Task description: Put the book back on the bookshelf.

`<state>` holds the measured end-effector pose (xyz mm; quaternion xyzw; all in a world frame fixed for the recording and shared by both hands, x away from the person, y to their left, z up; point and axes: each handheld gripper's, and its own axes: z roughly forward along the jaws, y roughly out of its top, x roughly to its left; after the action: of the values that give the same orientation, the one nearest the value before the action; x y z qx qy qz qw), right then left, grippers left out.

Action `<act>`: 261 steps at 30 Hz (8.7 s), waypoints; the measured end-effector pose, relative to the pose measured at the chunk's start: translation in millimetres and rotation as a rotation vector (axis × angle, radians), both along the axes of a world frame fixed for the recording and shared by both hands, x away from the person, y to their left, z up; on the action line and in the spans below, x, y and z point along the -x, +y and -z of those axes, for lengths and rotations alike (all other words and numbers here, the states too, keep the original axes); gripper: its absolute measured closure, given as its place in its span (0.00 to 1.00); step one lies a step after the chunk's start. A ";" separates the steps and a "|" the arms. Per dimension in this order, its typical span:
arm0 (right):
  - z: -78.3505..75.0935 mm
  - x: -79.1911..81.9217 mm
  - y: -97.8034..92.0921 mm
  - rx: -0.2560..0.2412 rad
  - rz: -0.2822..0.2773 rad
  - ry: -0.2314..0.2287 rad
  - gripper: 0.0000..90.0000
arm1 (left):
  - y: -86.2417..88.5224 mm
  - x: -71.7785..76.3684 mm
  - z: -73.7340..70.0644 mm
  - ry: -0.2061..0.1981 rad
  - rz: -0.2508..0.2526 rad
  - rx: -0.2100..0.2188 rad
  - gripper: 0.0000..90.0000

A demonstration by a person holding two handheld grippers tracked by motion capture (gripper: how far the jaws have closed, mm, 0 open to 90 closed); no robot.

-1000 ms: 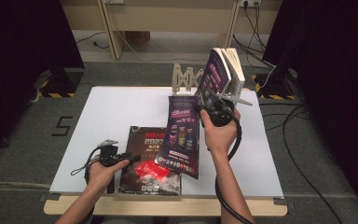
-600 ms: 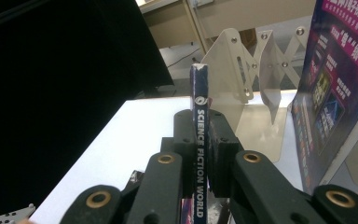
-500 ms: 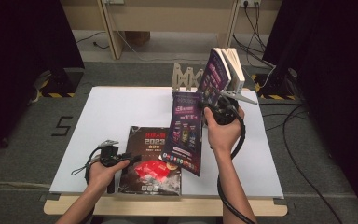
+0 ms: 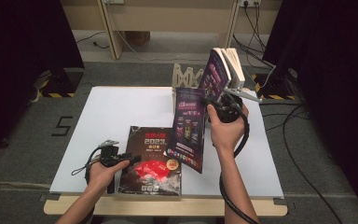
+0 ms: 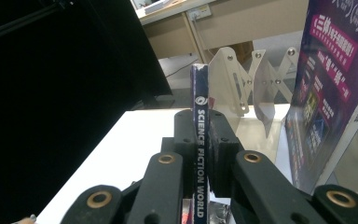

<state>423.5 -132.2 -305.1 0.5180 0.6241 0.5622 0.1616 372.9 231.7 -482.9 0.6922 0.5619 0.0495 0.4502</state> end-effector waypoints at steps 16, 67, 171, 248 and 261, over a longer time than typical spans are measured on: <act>-9.9 1.1 -5.7 0.002 0.022 -0.026 0.94 | -0.3 0.0 0.1 -0.001 0.002 -0.001 0.48; -32.2 -1.8 -17.3 -0.020 0.094 -0.100 0.94 | 0.0 -0.8 0.1 -0.002 0.007 -0.007 0.48; -42.5 -49.4 -15.7 -0.038 0.214 -0.156 0.94 | 2.1 -1.9 2.7 -0.001 0.013 -0.012 0.49; -39.3 -87.6 -8.5 -0.014 0.255 -0.145 0.94 | 1.3 -2.4 6.8 0.007 0.016 -0.017 0.49; -39.0 -94.7 -7.4 -0.006 0.265 -0.150 0.94 | 1.0 -2.1 6.7 0.009 0.018 -0.019 0.49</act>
<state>518.2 -139.5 -266.1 0.5529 0.5347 0.5750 0.2788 375.0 232.7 -489.6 0.7018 0.5570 0.0479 0.4415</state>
